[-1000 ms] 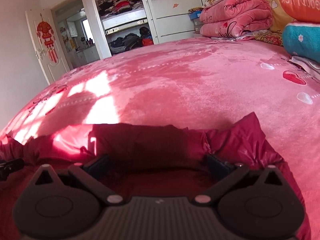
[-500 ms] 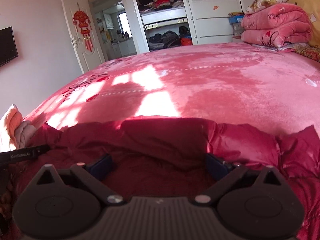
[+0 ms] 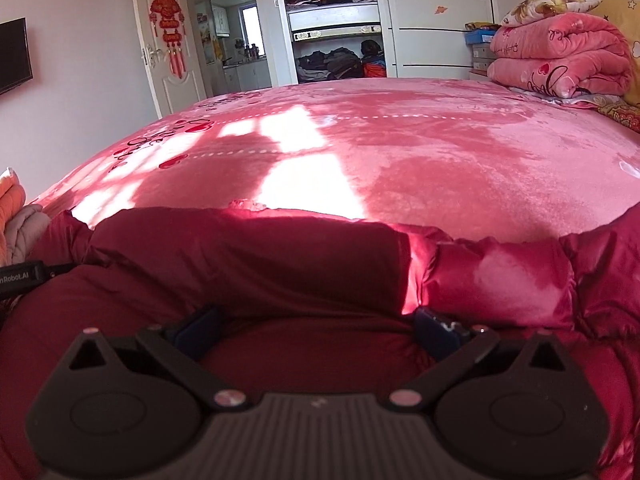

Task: Fold large clothes

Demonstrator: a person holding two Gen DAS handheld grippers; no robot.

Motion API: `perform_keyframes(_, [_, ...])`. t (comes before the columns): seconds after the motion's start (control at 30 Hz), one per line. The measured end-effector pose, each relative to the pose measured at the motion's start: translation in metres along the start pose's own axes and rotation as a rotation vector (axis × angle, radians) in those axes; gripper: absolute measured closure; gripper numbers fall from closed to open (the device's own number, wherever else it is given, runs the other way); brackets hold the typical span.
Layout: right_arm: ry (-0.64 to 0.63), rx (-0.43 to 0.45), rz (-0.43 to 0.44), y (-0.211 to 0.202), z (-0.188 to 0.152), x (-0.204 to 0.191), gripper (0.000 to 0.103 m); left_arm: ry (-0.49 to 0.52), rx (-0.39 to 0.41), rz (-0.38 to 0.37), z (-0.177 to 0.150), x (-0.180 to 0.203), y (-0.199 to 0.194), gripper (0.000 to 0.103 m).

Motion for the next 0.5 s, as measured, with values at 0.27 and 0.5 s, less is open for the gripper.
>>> perform_keyframes(0.27, [0.050,0.060,-0.052,-0.037,0.012,0.015,0.001,0.056,-0.003,0.042,0.002,0.013,-0.028,0.000])
perform_keyframes(0.5, [0.157,0.055,-0.160,-0.093,0.020,0.073,0.001,0.134,0.096,-0.037,0.000,0.062,-0.089,0.000])
Point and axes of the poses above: each gripper's, at about its wrist camera, not at the fingertips, and y roughly the way its jaws point, x to its right, z to its top, the point moved 5 cm from there along y, roughly the way its jaws point, and after that the axes turned 7 degrees about x, right-handed, at the moved point
